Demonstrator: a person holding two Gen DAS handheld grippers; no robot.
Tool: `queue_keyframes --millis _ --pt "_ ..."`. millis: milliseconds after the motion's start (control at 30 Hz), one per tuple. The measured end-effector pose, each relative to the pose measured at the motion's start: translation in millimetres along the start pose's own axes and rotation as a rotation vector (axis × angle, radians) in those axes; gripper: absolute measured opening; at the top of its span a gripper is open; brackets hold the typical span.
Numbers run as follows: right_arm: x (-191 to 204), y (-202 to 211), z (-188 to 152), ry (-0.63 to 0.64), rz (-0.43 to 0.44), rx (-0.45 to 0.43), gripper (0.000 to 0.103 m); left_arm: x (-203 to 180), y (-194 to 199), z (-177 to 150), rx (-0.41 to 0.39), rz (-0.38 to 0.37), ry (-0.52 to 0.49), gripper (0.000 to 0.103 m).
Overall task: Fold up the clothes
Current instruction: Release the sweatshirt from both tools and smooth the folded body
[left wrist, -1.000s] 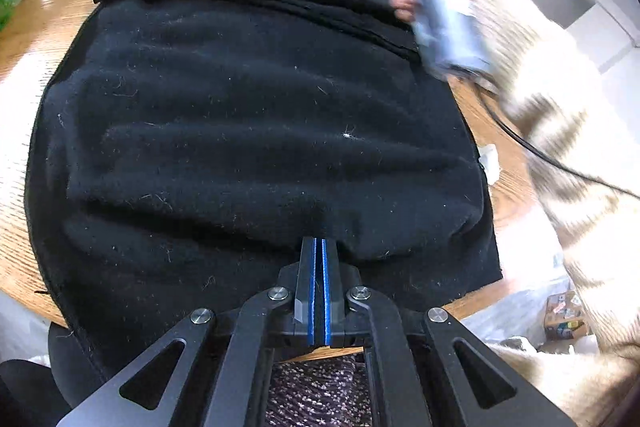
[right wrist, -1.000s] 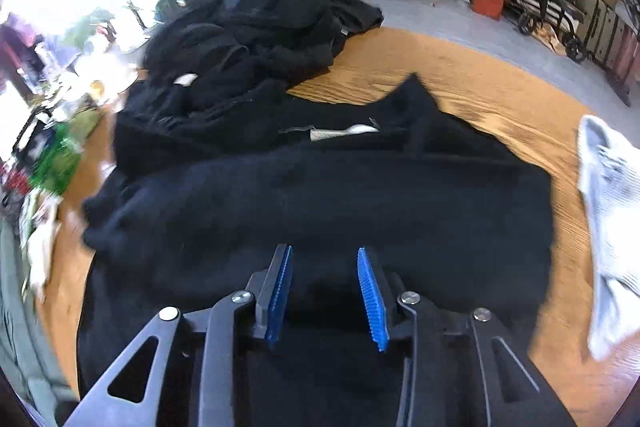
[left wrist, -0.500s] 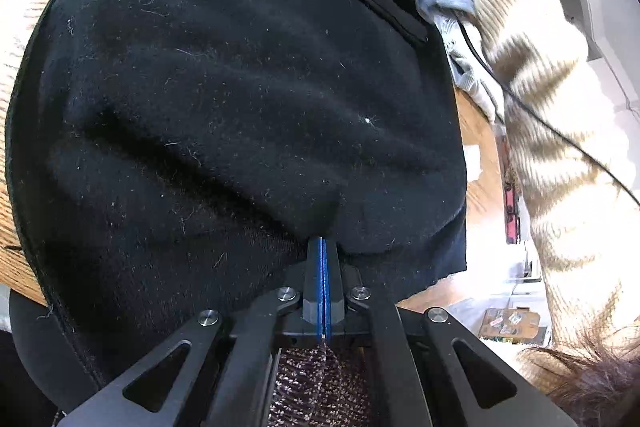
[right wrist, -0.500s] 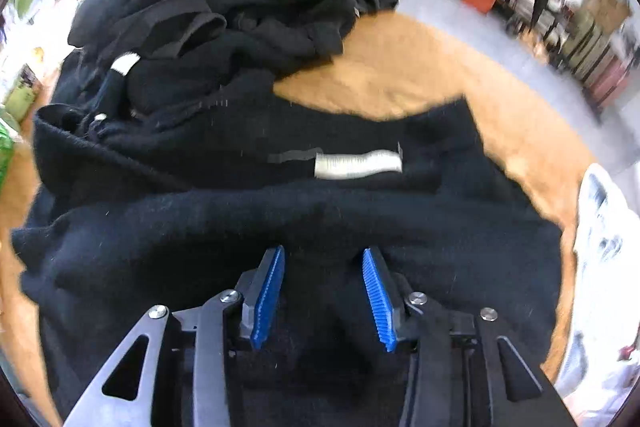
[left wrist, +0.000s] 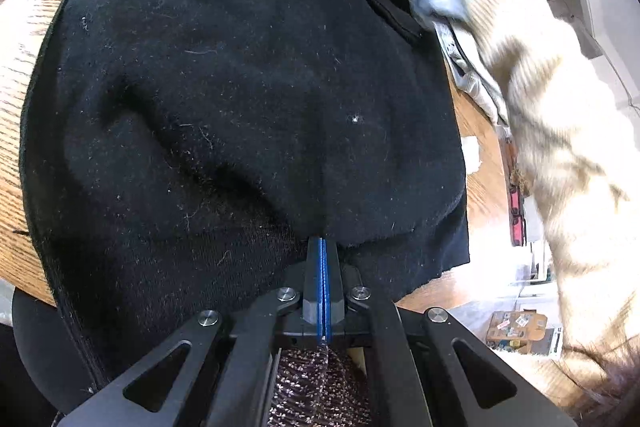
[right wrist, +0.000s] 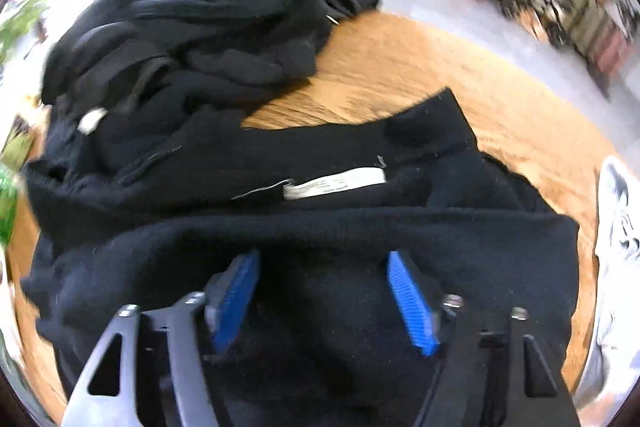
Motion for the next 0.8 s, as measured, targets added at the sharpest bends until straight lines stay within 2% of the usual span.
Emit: queue_keyframes --millis 33,67,167,233,300,400,433,600,667,733,800 --pt "0.8 12.3 -9.0 0.004 0.047 -0.025 0.052 -0.7 2.4 -0.4 -0.010 0.011 0.001 0.003" --pt "1.2 25.7 -18.6 0.005 0.099 -0.052 0.052 -1.3 5.2 -0.6 -0.023 0.025 0.002 0.003" --pt "-3.2 59.9 -50.8 0.020 0.161 -0.077 0.055 0.0 12.8 -0.7 -0.051 0.072 0.010 0.003" --pt "-6.4 77.3 -71.2 0.084 0.124 -0.079 0.055 -0.5 13.9 1.3 -0.064 0.084 0.023 0.003" --pt "-8.3 88.2 -85.2 0.156 0.084 -0.084 0.055 6.0 18.7 3.3 -0.082 0.129 0.039 0.003" --pt "18.7 89.3 -76.2 0.180 0.113 -0.106 0.055 22.0 27.7 -1.7 -0.090 0.145 0.069 0.003" --pt "18.2 98.7 -83.3 0.176 0.121 -0.110 0.054 27.3 30.7 -3.6 -0.093 0.149 0.080 0.003" --pt "62.9 50.2 -55.6 0.127 0.111 -0.085 0.053 46.7 39.0 -8.9 -0.095 0.165 0.120 0.003" --pt "79.4 26.6 -46.9 0.107 0.117 -0.058 0.056 49.8 38.5 -8.4 -0.090 0.144 0.130 0.003" --pt "88.9 10.2 -42.0 0.117 0.055 -0.019 0.061 53.6 37.6 -7.6 -0.085 0.114 0.139 0.003" --pt "93.1 4.1 -32.4 0.104 0.027 0.003 0.061 56.4 36.8 -7.0 -0.081 0.092 0.143 0.003"
Point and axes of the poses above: each gripper's, at about its wrist camera, not at the fingertips, and y roughly against the way its jaws point, x to its left, z to its top, the point moved 3 cm from there along -y, roughly the way its jaws point, and after that the axes turned 6 degrees about z, right-handed, at the moved point
